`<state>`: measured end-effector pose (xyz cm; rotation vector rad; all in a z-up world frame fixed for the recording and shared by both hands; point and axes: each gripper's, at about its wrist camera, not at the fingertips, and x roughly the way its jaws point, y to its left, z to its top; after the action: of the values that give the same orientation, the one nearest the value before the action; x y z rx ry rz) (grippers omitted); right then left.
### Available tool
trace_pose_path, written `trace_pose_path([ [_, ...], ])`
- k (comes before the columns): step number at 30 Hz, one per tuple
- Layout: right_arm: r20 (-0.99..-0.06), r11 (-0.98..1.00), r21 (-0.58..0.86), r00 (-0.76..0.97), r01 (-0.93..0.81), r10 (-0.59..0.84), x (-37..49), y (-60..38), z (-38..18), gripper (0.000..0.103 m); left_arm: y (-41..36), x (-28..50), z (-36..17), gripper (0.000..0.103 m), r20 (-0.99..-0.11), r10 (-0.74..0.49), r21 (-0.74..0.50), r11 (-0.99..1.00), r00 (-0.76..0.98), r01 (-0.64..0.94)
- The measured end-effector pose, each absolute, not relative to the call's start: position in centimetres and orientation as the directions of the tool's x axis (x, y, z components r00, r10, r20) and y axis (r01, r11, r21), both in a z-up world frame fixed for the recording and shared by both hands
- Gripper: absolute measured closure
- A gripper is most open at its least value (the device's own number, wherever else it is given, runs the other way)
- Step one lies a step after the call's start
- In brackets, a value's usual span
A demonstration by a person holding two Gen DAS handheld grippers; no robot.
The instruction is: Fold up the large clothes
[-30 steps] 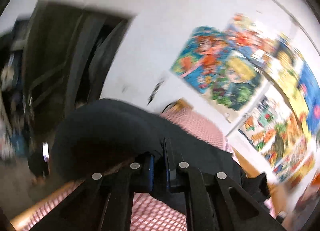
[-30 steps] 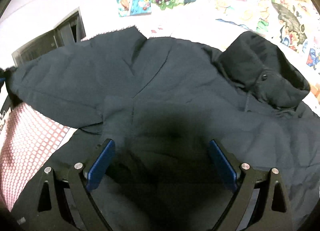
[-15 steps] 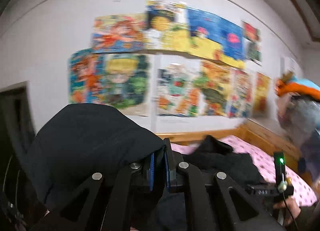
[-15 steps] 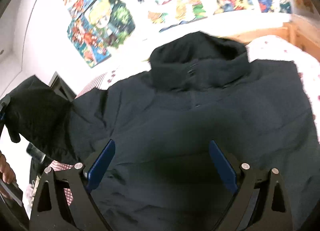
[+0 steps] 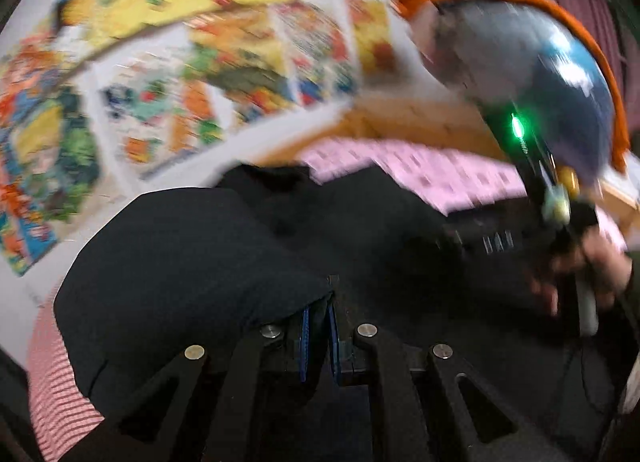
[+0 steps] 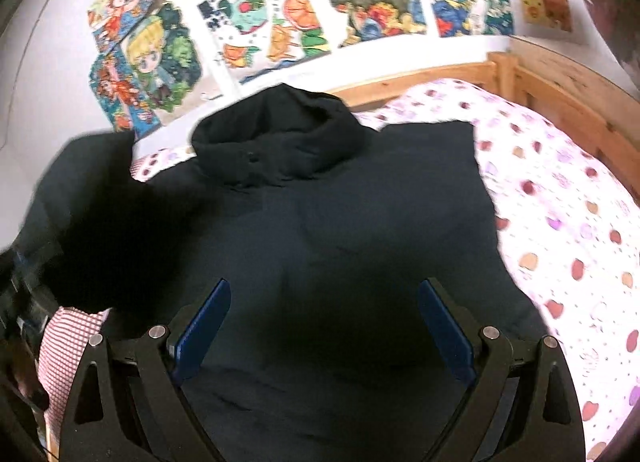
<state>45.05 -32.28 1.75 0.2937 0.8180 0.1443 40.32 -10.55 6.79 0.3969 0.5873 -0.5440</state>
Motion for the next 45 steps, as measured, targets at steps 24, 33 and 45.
trace_pose_path([
  [24, -0.738, 0.963, 0.267, 0.633, -0.046, 0.235, 43.5, -31.7, -2.9, 0.011, -9.2, 35.8, 4.7, 0.025, -0.720, -0.489, 0.129, 0.603, 0.492, 0.788],
  [33, -0.660, 0.932, 0.004, 0.699, -0.363, 0.275, 40.7, -22.1, 1.1, 0.011, 1.8, 37.9, 7.8, 0.012, -0.661, -0.393, -0.023, 0.862, 0.639, 0.506],
  [45, -0.626, 0.944, 0.047, 0.727, -0.327, 0.283, 36.3, -17.4, 3.5, 0.011, 8.0, 44.5, 3.5, 0.012, -0.750, -0.012, 0.018, 0.999, 0.661, 0.038],
])
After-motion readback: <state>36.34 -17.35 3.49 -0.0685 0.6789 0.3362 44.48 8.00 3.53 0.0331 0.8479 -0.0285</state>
